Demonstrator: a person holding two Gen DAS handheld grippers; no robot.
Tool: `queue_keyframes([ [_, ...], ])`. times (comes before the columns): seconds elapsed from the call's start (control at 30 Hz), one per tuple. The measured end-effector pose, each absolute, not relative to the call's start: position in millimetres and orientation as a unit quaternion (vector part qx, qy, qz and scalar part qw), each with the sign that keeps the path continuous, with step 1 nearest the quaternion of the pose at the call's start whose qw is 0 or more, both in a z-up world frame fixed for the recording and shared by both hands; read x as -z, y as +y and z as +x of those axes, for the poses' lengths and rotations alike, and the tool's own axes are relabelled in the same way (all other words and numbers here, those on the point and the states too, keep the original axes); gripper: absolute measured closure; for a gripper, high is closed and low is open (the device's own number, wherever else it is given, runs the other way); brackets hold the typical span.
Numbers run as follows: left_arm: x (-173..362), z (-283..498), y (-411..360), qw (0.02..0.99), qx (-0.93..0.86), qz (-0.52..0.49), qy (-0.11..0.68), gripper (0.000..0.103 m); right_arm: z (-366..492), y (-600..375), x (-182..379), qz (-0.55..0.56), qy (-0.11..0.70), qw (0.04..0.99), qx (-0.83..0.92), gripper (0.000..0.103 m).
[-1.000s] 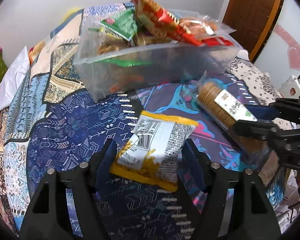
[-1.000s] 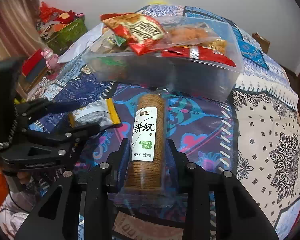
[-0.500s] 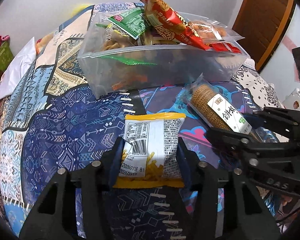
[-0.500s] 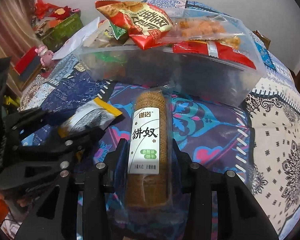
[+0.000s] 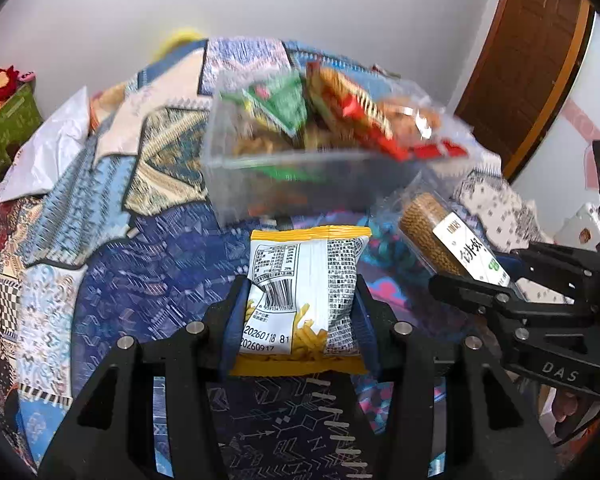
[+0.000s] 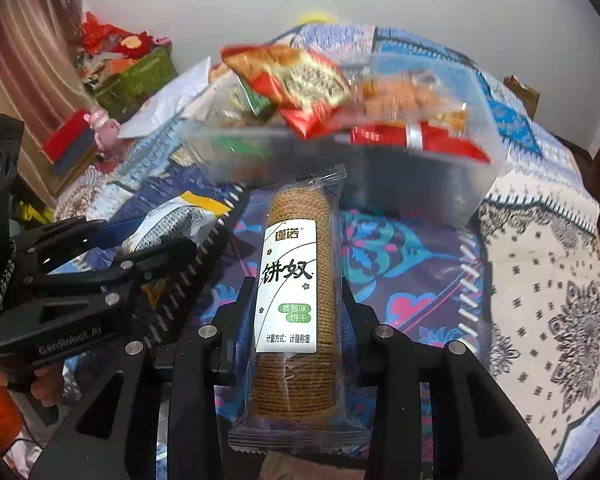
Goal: Organize snacks
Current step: 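Carry the yellow packet into the box with the left tool while the right places the biscuit roll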
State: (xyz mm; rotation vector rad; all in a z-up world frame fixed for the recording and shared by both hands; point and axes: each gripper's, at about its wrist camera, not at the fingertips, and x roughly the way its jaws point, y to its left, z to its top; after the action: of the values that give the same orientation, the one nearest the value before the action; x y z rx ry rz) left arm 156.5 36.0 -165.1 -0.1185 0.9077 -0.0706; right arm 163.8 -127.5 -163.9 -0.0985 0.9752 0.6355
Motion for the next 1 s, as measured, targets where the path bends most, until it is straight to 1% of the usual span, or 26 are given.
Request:
queue_keyframes([
  [0.3,119.4,155.1,45.3,0.920,0.025,-0.070,0.385,0.054,165.0,-137.8,118.7,-0.033,0.401,0.866,-0.296,0.069],
  [0.6,81.8,174.0,55.2,0.937,0.014,-0.073,0.341,0.054,186.4,-138.6,92.3,-0.027,0.359,0.888,-0.286,0.069],
  [0.83,74.7,201.8,61.7,0.941,-0.001,-0.071,0.330,0.054,208.2,-140.9,84.4,-0.021,0.345,0.897,-0.276,0.069],
  [1.0,85.3,225.7,65.3,0.937,-0.010,-0.079,0.340,0.054,229.3,-138.6,86.9,-0.013,0.344,0.900,-0.267,0.069],
])
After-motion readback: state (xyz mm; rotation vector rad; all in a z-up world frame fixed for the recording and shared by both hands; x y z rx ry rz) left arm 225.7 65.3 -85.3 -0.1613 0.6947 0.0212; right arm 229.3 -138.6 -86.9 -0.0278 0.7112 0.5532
